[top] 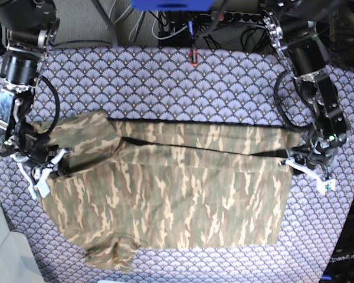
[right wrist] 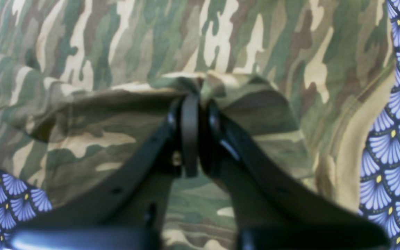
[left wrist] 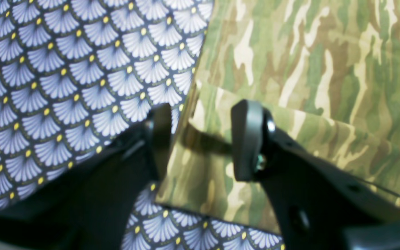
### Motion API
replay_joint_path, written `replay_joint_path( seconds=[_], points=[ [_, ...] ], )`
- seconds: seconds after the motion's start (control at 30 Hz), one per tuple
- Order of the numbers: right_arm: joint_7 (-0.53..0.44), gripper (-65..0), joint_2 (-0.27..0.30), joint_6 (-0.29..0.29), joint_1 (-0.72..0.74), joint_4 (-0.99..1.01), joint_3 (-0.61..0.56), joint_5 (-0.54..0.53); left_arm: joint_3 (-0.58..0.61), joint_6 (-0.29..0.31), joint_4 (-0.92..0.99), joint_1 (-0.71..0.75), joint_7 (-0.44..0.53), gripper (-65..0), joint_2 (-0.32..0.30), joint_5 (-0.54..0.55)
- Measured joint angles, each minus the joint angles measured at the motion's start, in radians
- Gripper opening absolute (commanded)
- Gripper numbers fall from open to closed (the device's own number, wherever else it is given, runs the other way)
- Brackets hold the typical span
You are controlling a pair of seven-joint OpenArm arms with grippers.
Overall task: Fold the T-shirt properly
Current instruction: 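Lower the held shoulder edge onto the shirt body and release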
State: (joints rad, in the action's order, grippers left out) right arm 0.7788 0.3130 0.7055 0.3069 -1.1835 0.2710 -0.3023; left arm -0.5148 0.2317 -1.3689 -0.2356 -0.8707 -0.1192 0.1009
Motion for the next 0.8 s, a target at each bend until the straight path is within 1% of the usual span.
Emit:
replay_joint_path(
  seconds=[0.17,0.23,0.33,0.43,0.53,0.6,0.67,0.7,0.73,0.8],
  points=[
    [-0.005,-37.7,0.001,0.000,-0.002,0.000,0.001,0.000,0.000,0.005,-0.005,0.005,-0.006,-35.2,0.000,0.001],
    [-0.005,-32.8,0.001,0.000,-0.004,0.001,0.003,0.001,0.001,0.005,-0.031,0.028,-0.010,-35.2,0.000,0.007],
    [-0.006,-26.7,-0.002,0.000,-0.005,0.002,0.056,-0.002,0.001,0.004,-0.114,0.095,-0.008,-35.2,0.001,0.007],
    [-0.003,-25.7,0.003,-0.003,-0.005,0.002,0.134,0.002,-0.001,0.004,-0.180,0.138,-0.009,-35.2,0.002,0.003],
    [-0.005,-25.7,0.005,-0.003,-0.003,0.002,0.179,0.002,-0.004,0.009,-0.200,0.169,0.007,-35.2,0.002,0.011],
    [-0.005,-25.7,0.018,-0.003,-0.005,0.002,0.193,0.000,-0.030,0.013,-0.170,0.180,0.005,-35.2,0.003,0.014],
    [-0.006,-25.7,0.037,-0.003,-0.012,0.006,0.195,0.000,-0.060,0.002,-0.121,0.186,0.013,-35.2,0.000,0.000],
    [-0.010,-25.8,0.045,-0.003,-0.015,0.018,0.195,-0.001,-0.068,0.002,-0.105,0.190,0.027,-35.2,-0.001,-0.001],
    [-0.009,-25.8,0.053,-0.003,-0.014,0.041,0.193,-0.002,-0.070,0.005,-0.085,0.190,0.062,-35.2,-0.003,0.000],
    [-0.008,-25.8,0.066,-0.003,-0.014,0.090,0.193,-0.005,-0.066,0.005,-0.055,0.188,0.089,-35.2,-0.003,0.004]
  ],
)
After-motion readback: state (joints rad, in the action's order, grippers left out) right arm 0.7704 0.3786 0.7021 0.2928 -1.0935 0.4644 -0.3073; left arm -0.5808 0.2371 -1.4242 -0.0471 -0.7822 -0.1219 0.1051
